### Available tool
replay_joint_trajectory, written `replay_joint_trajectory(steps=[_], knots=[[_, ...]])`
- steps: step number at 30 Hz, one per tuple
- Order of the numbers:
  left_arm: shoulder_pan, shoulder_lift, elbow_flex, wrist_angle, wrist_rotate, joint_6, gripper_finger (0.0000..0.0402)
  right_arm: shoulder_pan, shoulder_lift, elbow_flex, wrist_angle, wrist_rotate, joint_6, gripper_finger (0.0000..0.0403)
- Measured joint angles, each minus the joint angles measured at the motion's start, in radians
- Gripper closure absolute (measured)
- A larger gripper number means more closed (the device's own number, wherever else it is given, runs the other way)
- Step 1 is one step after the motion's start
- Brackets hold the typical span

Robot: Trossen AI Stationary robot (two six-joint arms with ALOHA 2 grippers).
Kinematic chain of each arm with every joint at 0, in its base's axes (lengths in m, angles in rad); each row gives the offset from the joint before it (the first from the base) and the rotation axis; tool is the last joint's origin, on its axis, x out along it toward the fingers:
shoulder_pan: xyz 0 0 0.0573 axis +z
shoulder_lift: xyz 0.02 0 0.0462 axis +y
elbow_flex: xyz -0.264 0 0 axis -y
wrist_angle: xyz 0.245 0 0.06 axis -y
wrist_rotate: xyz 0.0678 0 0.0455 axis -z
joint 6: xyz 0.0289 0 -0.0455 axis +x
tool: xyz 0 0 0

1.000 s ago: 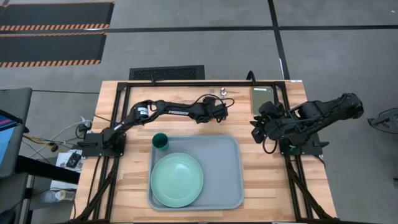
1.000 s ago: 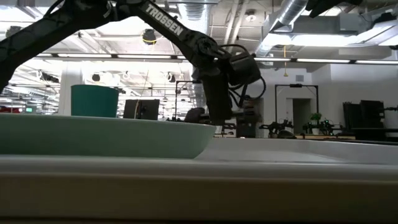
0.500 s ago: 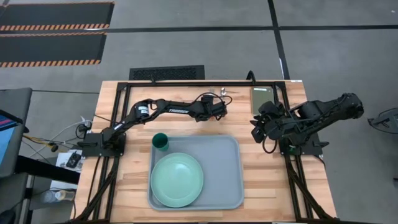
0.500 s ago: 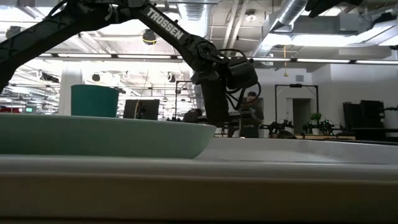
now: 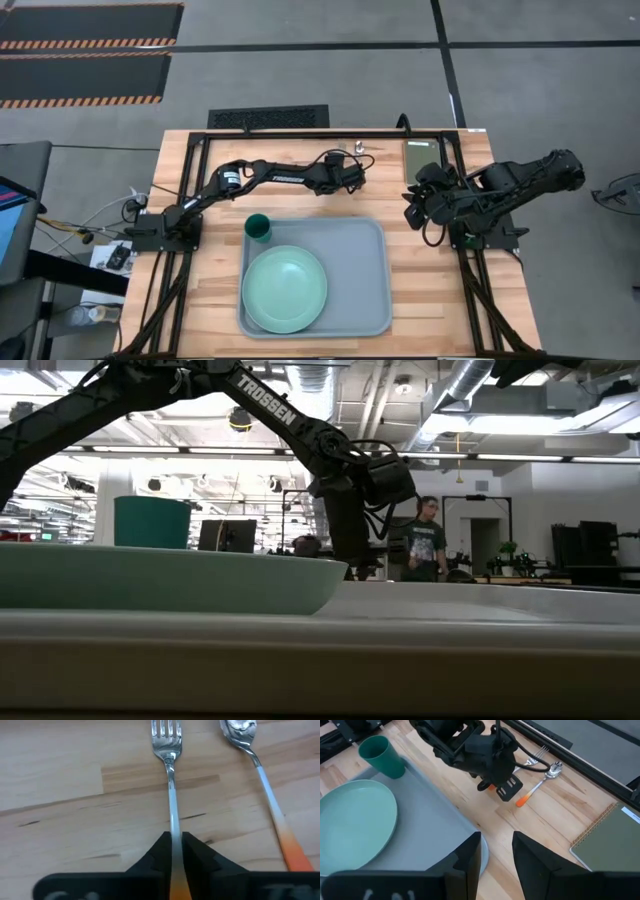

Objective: Pick and place plate/cup/fork/spoon on tray
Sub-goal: Put the orange fork to the right side of the blue plate on the blue serving tray

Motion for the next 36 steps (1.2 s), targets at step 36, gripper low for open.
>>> replay_joint_trajectory(steps=[36], knots=[[-0.267,-0.202,-0.006,-0.156,-0.093,0.037,0.0401,0.000,0.000,0.000,0.000,0.000,0.001,0.0270]])
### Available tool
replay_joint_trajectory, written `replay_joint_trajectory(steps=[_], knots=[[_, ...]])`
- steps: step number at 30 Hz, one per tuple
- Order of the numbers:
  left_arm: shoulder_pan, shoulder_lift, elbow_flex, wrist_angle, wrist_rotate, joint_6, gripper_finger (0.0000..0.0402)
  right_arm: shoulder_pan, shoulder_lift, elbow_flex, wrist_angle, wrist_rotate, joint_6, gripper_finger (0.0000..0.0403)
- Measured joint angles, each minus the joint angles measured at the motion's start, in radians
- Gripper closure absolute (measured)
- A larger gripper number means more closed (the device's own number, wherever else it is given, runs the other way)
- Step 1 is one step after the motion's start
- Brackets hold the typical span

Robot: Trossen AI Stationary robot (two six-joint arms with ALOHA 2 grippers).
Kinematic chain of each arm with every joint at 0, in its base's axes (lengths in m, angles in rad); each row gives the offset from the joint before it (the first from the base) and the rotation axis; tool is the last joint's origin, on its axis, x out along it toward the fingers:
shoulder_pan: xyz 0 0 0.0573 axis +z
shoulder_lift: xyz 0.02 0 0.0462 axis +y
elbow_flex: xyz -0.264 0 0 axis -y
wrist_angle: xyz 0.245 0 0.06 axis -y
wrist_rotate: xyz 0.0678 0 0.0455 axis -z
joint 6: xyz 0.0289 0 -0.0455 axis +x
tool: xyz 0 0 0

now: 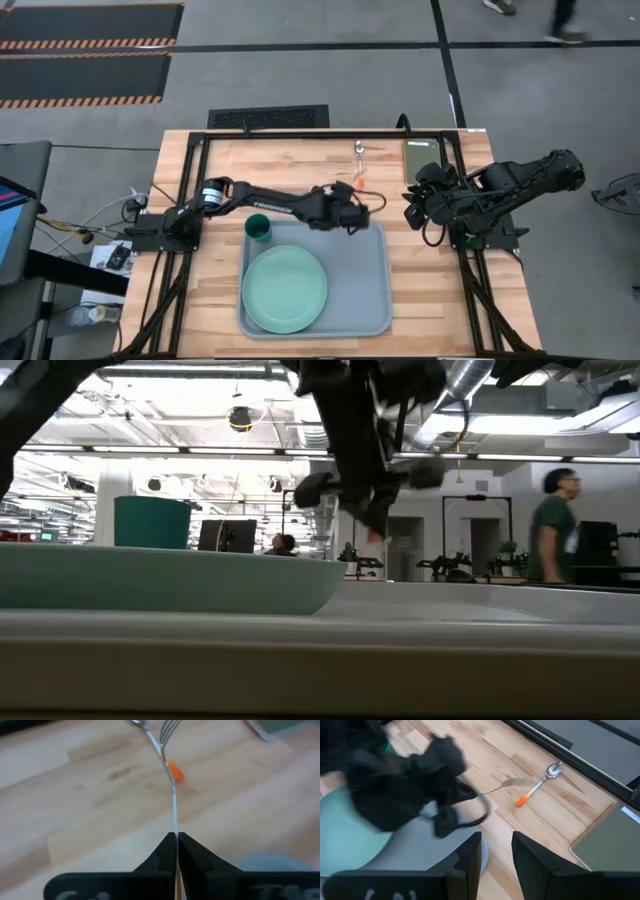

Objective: Pick and place plate/cup/fork/spoon on tray
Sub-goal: Put the orange fork to the right side of the blue plate on the blue serving tray

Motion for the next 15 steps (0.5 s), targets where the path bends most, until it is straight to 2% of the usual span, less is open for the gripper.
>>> replay_joint_trajectory(steps=[5,11,15], knots=[[-0.086,-0.023,0.001,0.011,-0.011,-0.051,0.0401,0.002,-0.003,0.000,-0.009,-0.008,0.000,0.0270],[-0.191,-0.034,0.000,-0.006,-0.005,-0.187,0.0401,0.042,-0.012,0.000,-0.016,-0.018,0.016,0.0270],[-0.260,-0.034,0.000,0.088,0.013,-0.257,0.0401,0.074,-0.011,0.000,-0.027,-0.018,0.034,0.0270]])
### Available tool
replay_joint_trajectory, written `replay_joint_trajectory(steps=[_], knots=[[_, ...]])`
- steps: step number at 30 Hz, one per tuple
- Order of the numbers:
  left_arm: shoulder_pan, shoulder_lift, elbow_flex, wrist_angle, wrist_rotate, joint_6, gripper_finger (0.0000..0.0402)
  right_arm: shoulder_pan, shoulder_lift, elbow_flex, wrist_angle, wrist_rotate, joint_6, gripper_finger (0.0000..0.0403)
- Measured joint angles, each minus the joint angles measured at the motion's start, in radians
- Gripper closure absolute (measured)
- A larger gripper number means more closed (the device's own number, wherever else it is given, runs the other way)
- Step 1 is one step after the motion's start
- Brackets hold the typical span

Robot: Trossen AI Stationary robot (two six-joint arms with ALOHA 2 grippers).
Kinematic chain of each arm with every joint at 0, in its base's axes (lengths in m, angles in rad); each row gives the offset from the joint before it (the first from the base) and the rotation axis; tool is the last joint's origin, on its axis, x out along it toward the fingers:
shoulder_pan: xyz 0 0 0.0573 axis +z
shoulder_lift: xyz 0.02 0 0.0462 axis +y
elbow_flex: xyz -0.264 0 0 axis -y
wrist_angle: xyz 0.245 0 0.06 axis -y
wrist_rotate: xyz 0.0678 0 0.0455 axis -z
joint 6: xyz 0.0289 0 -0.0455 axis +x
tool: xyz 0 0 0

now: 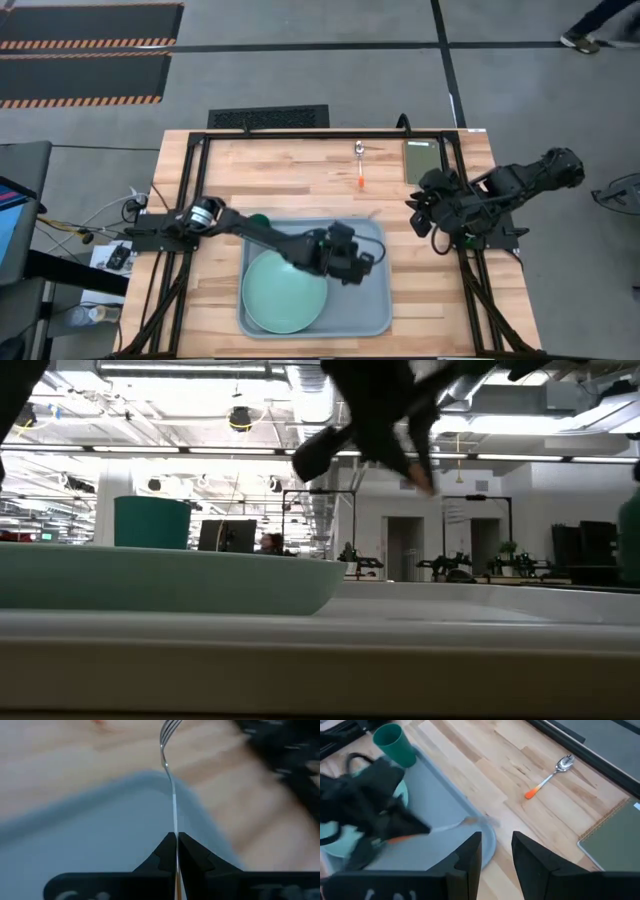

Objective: Pick and place plate/cup/fork/spoon on tray
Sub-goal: Put the orange fork to the right side of the blue plate on the blue serving tray

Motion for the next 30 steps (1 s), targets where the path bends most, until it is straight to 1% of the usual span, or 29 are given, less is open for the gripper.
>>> replay_joint_trajectory(steps=[3,5,7,10,12,15,17,21,25,28,29,30], knots=[[-0.052,-0.005,0.000,0.096,0.019,-0.037,0.0401,0.018,0.001,0.000,0.001,0.000,0.004,0.0269],[-0.085,-0.007,0.000,0.131,0.018,-0.071,0.0401,0.027,0.001,0.000,0.001,0.002,0.011,0.0269],[-0.110,-0.007,0.000,0.112,0.003,-0.145,0.0401,0.035,0.001,0.000,0.000,0.010,0.022,0.0270],[-0.135,-0.010,0.000,0.033,-0.029,-0.295,0.0401,0.050,0.001,0.000,0.000,0.019,0.028,0.0271],[-0.147,-0.018,0.000,-0.009,-0.074,-0.382,0.0401,0.059,0.001,0.000,0.000,0.019,0.029,0.0270],[-0.173,-0.040,0.000,-0.028,-0.150,-0.492,0.0401,0.068,0.001,0.000,0.000,0.019,0.031,0.0269],[-0.186,-0.047,0.001,-0.025,-0.161,-0.539,0.0401,0.070,0.001,0.000,0.001,0.020,0.034,0.0269],[-0.199,-0.046,0.001,-0.029,-0.145,-0.626,0.0401,0.070,0.002,0.000,0.002,0.020,0.037,0.0269],[-0.202,-0.046,0.001,-0.031,-0.124,-0.673,0.0401,0.070,0.002,0.000,0.002,0.023,0.037,0.0269],[-0.204,-0.046,0.001,-0.029,-0.114,-0.677,0.0401,0.070,0.002,0.000,0.003,0.023,0.036,0.0269],[-0.204,-0.046,0.001,-0.026,-0.100,-0.662,0.0401,0.070,0.002,0.000,0.003,0.024,0.036,0.0269],[-0.201,-0.045,0.001,-0.019,-0.092,-0.605,0.0401,0.070,0.002,0.000,0.003,0.024,0.031,0.0269]])
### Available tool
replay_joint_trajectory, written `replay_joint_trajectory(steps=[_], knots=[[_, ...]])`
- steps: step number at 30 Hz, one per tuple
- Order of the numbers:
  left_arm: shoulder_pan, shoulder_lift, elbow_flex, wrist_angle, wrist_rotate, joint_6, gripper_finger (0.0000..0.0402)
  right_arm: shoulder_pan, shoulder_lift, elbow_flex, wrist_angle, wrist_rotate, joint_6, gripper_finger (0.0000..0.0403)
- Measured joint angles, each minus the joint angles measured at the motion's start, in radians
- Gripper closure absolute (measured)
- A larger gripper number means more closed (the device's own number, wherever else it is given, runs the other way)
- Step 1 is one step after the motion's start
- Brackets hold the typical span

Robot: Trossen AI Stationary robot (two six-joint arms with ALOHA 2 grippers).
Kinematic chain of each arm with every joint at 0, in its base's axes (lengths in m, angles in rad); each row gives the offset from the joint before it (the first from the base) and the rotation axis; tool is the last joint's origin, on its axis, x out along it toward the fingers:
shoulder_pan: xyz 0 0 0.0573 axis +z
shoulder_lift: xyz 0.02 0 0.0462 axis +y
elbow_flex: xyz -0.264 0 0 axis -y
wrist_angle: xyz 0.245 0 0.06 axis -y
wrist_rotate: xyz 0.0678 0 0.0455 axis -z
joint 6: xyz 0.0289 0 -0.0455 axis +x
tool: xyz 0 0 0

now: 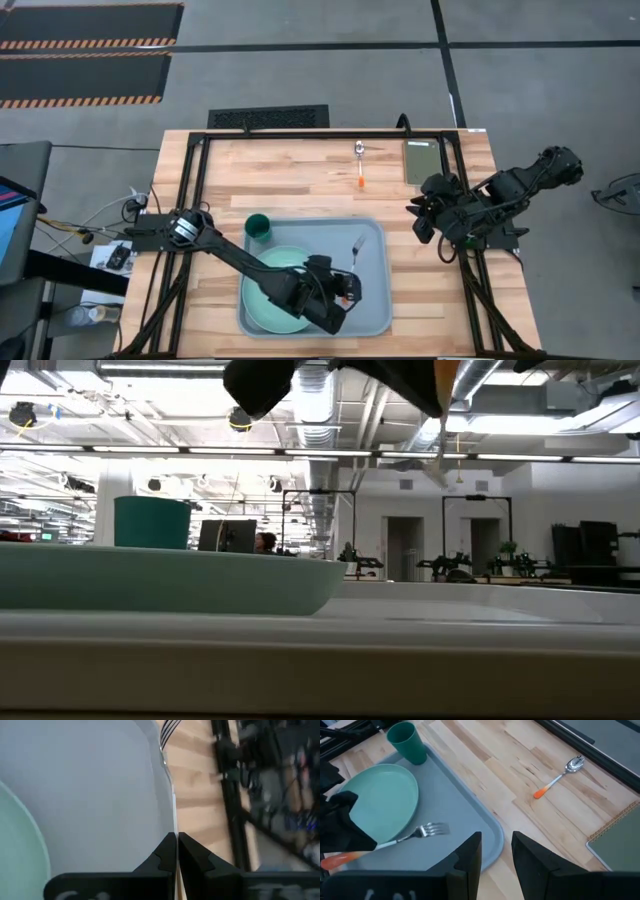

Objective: Pick and place plate/cup/fork/spoon on tray
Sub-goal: Put the orange fork to the right side of the blue plate on the blue serving tray

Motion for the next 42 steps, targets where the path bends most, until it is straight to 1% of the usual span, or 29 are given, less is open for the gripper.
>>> replay_joint_trajectory(steps=[2,4,6,10,13,14,18,22,24,27,32,34,36,38,40,42], knots=[[0.013,-0.009,0.000,0.005,0.015,0.131,0.0401,0.000,0.000,0.000,0.000,0.000,-0.001,0.0269],[0.030,-0.016,0.000,0.051,0.052,0.201,0.0401,0.000,0.000,0.000,0.000,0.002,-0.002,0.0268],[0.048,-0.016,0.000,0.113,0.122,0.276,0.0401,0.000,0.000,0.000,-0.001,0.007,-0.002,0.0268],[0.080,-0.021,-0.001,0.252,0.298,0.459,0.0401,-0.001,0.000,0.000,-0.002,0.025,-0.005,0.0268],[0.093,-0.075,-0.001,0.250,0.360,0.565,0.0401,-0.001,0.000,0.000,-0.004,0.025,-0.005,0.0268],[0.097,-0.112,-0.001,0.217,0.352,0.593,0.0401,-0.001,0.000,0.000,-0.008,0.025,-0.005,0.0268],[0.104,-0.281,0.001,0.058,0.252,0.683,0.0401,-0.001,0.000,-0.001,-0.017,0.025,-0.005,0.0268],[0.091,-0.410,0.001,-0.086,0.237,0.768,0.0401,-0.001,0.000,-0.001,-0.017,0.026,-0.005,0.0268],[0.075,-0.463,0.001,-0.182,0.228,0.769,0.0401,-0.003,0.000,-0.001,-0.018,0.029,-0.005,0.0268],[0.042,-0.533,0.000,-0.381,0.213,0.706,0.0401,-0.005,0.000,-0.001,-0.021,0.030,-0.005,0.0268],[-0.038,-0.653,-0.002,-0.762,0.062,0.476,0.0401,-0.008,0.000,-0.001,-0.022,0.031,-0.004,0.0268],[-0.072,-0.710,-0.044,-0.811,0.000,0.420,0.0401,-0.012,0.000,-0.001,-0.021,0.033,-0.001,0.0268],[-0.098,-0.780,-0.138,-0.770,-0.021,0.398,0.0401,-0.020,0.000,-0.001,-0.021,0.033,0.005,0.0268],[-0.110,-0.853,-0.274,-0.664,-0.005,0.374,0.0401,-0.029,0.000,-0.001,-0.021,0.032,0.007,0.0269],[-0.115,-0.925,-0.441,-0.515,0.052,0.372,0.0401,-0.032,0.000,-0.001,-0.021,0.032,0.009,0.0269],[-0.115,-0.993,-0.600,-0.326,0.077,0.375,0.0401,-0.037,0.000,-0.001,-0.021,0.030,0.014,0.0269]])
